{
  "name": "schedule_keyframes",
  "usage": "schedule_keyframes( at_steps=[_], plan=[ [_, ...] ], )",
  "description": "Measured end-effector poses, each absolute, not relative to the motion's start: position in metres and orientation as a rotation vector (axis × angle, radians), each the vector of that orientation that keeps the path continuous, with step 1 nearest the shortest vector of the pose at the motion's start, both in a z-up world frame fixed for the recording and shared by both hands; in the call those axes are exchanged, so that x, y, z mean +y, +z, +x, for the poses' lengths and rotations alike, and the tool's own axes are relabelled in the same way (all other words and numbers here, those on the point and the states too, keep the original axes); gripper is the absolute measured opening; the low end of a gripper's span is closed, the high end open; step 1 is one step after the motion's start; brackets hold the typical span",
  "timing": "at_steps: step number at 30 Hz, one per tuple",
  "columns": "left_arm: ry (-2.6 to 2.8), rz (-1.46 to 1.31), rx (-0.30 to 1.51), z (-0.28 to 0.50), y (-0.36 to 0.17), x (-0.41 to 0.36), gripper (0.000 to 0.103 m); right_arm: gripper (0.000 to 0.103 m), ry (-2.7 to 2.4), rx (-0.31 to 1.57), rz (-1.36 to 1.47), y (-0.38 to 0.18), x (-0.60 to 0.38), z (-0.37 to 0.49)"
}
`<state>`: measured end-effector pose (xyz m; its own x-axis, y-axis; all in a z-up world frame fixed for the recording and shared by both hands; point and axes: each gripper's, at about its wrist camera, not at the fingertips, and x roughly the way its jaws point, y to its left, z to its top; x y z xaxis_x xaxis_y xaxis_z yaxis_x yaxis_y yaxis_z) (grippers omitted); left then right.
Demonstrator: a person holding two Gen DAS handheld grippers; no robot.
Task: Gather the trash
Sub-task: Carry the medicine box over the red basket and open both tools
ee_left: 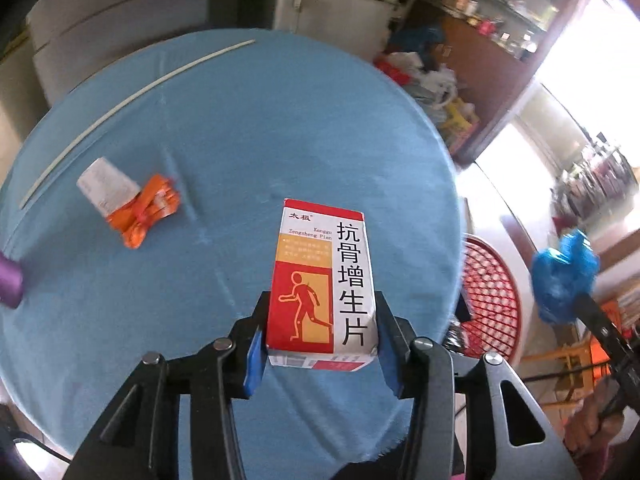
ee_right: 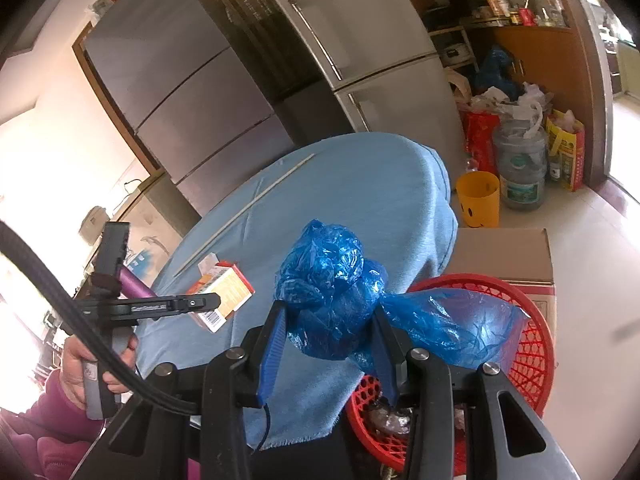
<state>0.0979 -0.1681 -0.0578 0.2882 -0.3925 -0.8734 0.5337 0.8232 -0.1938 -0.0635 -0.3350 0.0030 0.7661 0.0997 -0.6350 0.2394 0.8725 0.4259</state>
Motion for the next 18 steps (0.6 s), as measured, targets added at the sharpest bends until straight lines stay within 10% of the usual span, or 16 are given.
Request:
schedule_keyframes(
  at_steps=[18],
  plan=[
    [-0.842,0.362,0.819,0.029,0.017,-0.231,0.048,0.043,-0.122,0.626,0.608,0.017,-0.363,-0.089]
  ],
)
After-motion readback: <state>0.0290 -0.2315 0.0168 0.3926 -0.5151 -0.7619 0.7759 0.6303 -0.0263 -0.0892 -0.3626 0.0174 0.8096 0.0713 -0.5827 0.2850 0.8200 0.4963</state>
